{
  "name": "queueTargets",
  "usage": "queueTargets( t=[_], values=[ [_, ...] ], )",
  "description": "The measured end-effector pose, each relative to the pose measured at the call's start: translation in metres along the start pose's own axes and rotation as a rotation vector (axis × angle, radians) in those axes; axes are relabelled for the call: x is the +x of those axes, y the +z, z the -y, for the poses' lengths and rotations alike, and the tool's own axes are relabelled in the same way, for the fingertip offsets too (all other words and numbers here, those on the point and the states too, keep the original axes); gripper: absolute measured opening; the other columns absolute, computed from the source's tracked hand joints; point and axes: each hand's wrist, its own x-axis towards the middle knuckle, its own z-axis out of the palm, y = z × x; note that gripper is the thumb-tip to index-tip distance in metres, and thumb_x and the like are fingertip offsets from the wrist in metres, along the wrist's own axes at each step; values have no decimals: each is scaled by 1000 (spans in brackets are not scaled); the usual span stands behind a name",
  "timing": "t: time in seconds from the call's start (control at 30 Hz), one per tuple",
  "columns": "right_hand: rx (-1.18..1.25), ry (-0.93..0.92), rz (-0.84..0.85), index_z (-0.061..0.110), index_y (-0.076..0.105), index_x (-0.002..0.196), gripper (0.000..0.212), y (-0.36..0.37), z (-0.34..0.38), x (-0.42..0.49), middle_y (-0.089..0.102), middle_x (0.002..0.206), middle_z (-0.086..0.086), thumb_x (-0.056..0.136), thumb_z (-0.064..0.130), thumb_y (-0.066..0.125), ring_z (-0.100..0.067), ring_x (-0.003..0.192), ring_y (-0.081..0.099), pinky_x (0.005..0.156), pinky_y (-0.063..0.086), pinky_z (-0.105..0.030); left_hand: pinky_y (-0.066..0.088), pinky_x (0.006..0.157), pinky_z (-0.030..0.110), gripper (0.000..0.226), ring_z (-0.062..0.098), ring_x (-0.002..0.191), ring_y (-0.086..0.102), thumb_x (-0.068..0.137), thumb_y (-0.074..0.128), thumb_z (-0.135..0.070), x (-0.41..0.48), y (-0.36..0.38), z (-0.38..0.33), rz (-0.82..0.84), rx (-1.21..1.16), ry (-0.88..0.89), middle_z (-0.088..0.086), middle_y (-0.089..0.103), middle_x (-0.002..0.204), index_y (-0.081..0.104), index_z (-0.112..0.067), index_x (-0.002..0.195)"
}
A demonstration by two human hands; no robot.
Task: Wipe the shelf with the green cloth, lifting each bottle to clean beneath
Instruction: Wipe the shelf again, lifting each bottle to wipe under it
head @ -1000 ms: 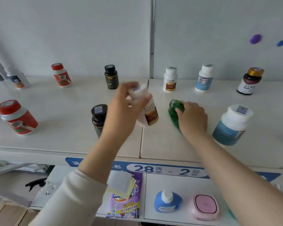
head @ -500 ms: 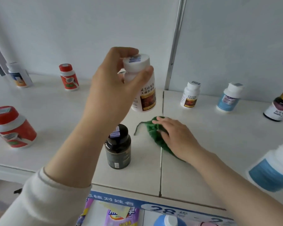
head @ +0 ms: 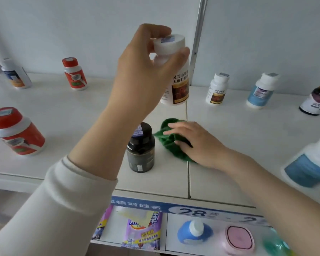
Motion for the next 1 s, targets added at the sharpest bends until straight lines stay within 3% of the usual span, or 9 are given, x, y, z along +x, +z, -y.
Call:
queueTargets(
  t=[0.13,0.27,0.47,0.57,0.67,0.83,1.0],
  values=[
    [58,-97,7,31,59,117,38,-2,34,-72,47,131,16,87,8,52,-2,119,34,106,21,-17,46,78,5,36,-8,96,54,85,58,-31,-5,3,-11,15,-6,37,-16,55,101,49,-18,118],
    [74,-122,29,29,65,106,37,-5,51,-105,55,118,18,82,9,45,-7,104,42,94,34,-27,46,80,7,36,-7,96,53,85,58,-31,-13,10,-23,50,-10,62,-16,54,101,48,-18,117],
    [167,-145,-23,20,65,103,24,-11,50,-137,63,102,11,88,14,48,-9,94,49,85,40,-29,51,77,15,33,7,93,60,83,62,-27,-44,44,-26,197,-106,-5,-10,57,106,49,-20,113],
    [201,-60,-104,20,64,105,24,-19,42,-155,59,97,16,87,16,48,-4,91,46,85,38,-25,48,67,10,37,5,84,57,83,63,-29,-63,69,-21,266,-70,-35,-11,56,103,49,-21,116],
    [212,14,-151,24,63,107,28,-24,33,-179,61,100,13,86,16,47,-3,94,47,87,38,-23,47,67,14,38,9,87,56,81,63,-31,-78,93,-16,320,-31,-63,-10,57,104,48,-25,116],
    [330,71,-195,39,56,105,31,-30,19,-214,58,103,21,86,17,48,1,100,49,89,36,-14,41,61,7,38,10,80,55,80,65,-29,-91,125,-8,276,-11,-84,-9,56,100,49,-26,114],
    [630,248,-181,47,58,102,34,-28,4,-250,61,103,26,92,16,48,9,103,54,84,37,-2,42,75,21,43,19,93,57,81,64,-25,-103,146,-2,204,39,-121,-6,56,104,47,-20,121]
  ],
)
